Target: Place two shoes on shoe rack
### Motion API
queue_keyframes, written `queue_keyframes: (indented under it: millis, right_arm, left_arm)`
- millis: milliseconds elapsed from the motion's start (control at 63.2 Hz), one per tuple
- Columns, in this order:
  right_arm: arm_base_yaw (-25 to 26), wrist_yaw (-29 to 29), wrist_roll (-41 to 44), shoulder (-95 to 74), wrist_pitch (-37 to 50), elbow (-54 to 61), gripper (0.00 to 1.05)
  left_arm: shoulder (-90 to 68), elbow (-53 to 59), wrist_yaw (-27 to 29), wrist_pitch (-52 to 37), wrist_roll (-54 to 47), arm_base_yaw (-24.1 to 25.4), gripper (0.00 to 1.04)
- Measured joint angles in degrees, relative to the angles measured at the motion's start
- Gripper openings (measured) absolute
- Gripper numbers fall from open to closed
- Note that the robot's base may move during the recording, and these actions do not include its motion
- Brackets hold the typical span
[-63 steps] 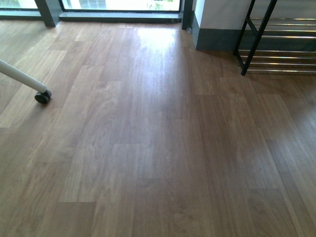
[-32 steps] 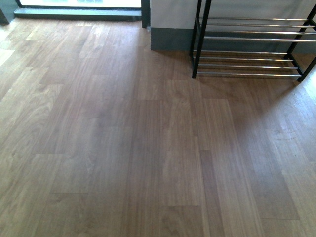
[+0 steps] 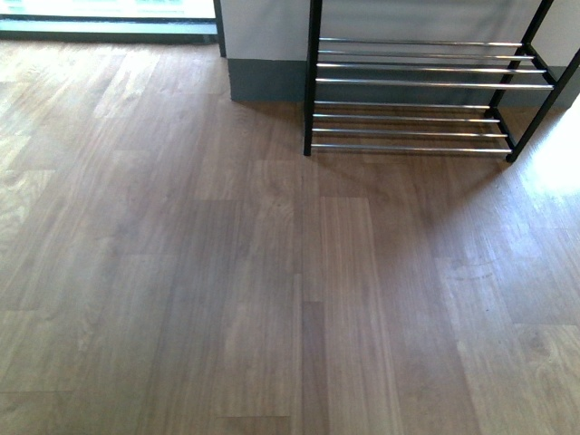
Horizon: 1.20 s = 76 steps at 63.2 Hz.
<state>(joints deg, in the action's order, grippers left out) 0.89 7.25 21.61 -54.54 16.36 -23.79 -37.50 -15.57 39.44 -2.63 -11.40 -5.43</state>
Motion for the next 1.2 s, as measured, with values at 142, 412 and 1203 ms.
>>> queue_keyframes:
  millis: [142,412,1203]
  right_arm:
    - [0.00,0.00,0.00,0.00,0.02,0.02,0.01]
    - [0.13,-0.26,-0.04,-0.17,0.02,0.00,0.01]
    - [0.11,-0.13,-0.04,-0.13,0.00,0.09,0.01]
  left_arm:
    - [0.00,0.00,-0.02,0.00,0.00,-0.02,0.02]
    - [-0.09,0.00,-0.35,0.00,0.00,-0.07,0.02]
    - [0.00,0.04,-0.17,0.02,-0.04,-0.07,0.02]
